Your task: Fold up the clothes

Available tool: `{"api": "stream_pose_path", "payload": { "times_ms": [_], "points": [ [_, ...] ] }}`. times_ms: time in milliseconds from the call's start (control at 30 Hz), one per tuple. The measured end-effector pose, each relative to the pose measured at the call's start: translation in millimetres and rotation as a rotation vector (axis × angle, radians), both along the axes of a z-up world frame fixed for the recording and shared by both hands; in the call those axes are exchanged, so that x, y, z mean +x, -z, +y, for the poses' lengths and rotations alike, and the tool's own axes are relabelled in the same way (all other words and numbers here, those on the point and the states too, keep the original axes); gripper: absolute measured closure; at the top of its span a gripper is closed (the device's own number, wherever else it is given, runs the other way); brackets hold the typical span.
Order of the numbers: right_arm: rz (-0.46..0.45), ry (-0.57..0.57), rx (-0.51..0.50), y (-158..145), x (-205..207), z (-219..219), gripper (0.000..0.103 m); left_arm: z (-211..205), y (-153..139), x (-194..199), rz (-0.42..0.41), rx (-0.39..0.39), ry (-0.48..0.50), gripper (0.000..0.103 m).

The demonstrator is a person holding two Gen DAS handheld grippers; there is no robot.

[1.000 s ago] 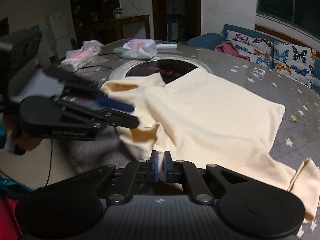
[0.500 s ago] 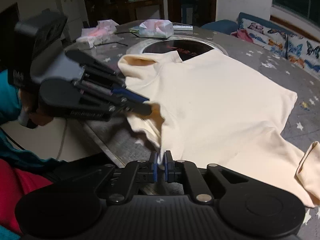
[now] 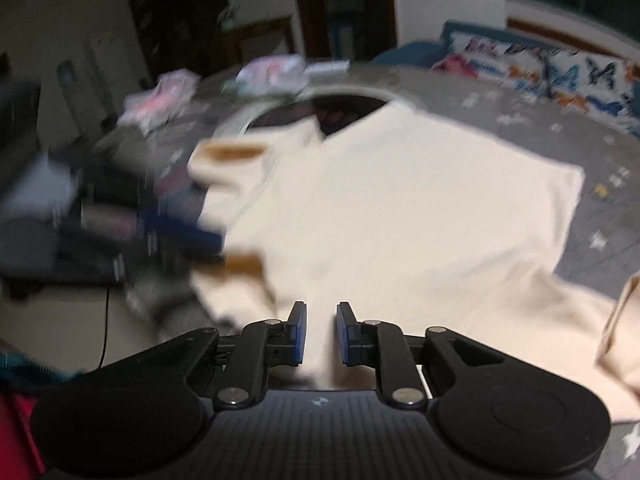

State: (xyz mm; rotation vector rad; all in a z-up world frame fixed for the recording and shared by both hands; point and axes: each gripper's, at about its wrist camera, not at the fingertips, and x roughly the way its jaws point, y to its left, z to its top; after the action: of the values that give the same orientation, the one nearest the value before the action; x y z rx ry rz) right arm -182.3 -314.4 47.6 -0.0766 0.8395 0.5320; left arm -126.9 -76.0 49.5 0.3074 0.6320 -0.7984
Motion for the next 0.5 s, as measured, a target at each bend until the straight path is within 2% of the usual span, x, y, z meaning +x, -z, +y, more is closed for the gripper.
{"api": "stream_pose_path", "payload": {
  "times_ms": [133,233,500],
  "points": [
    [-0.032,0.055,0.029,-9,-2,-15,0.087,-5,-15,15,-0.023,-0.058,-0.034,0.083],
    [-0.072,0.153,0.038,-14,6,-33,0.087,-23,-8,35,0.024,-0.093,-0.053,0.082],
    [-0.111,0.294,0.026,-2,37,-59,0.087,-64,24,39,0.119,-0.046,0.014,0.082]
  ]
}}
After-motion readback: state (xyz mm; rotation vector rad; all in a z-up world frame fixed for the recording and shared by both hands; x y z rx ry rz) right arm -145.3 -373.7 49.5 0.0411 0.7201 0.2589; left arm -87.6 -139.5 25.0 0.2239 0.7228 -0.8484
